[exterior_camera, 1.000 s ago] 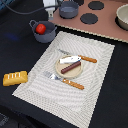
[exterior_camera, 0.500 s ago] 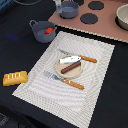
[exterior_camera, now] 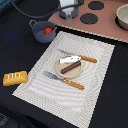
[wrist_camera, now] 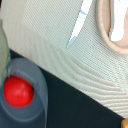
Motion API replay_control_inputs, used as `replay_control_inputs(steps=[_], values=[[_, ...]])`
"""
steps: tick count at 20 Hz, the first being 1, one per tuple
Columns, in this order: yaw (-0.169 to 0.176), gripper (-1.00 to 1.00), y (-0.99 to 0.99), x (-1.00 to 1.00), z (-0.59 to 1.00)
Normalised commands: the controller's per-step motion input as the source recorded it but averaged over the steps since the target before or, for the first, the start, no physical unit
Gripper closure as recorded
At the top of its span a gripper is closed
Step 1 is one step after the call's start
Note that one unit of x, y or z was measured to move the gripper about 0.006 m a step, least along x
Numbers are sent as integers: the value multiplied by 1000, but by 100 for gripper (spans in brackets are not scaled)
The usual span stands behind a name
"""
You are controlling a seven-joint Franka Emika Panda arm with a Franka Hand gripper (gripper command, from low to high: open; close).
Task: Interact with the objects in diverse but meaningful ways.
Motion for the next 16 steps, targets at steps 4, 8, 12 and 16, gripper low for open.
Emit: replay_control_inputs(steps=[4, 8, 12, 16], values=[[-16, -100, -311, 558, -86], [-9, -100, -272, 364, -158], [0, -100, -277, 319, -229], [0, -100, -321, 293, -241]])
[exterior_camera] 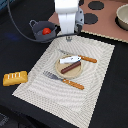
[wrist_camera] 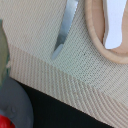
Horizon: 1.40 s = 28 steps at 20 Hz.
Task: Interact with the objects in diverse but meaningful ways.
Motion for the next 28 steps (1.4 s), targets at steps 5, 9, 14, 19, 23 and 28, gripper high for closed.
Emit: replay_control_inputs(steps=[5, 9, 14, 19, 23, 28], values=[[0, -100, -267, 234, -242], [0, -100, -289, 331, -183], [-6, -100, -232, 358, -107], [-20, -100, -57, 523, 15], [-47, -100, 0, 695, 142], [-15, -100, -7, 560, 34]])
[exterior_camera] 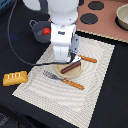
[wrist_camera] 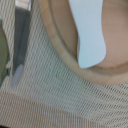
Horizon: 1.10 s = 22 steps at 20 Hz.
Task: Interact with the objects in diverse but meaningful ways.
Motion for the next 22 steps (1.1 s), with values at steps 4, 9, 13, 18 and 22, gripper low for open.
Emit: replay_control_inputs(steps=[4, 9, 13, 18, 22], values=[[0, -100, -86, 393, -11], [0, -100, -15, 180, -56], [0, -100, 0, 87, -77], [0, -100, 0, 105, -8], [0, -100, 0, 116, -2]])
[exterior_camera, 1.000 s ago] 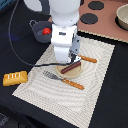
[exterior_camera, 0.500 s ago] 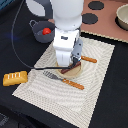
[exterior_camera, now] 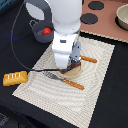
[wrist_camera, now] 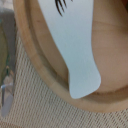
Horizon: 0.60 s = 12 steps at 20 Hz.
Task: Interact with the objects in diverse but meaningful ways.
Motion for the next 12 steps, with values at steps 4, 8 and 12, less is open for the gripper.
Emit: replay_control_inputs(steps=[4, 8, 12], values=[[0, -100, 0, 86, -56], [5, -100, 17, 0, -106], [9, -100, 38, 0, -117]])
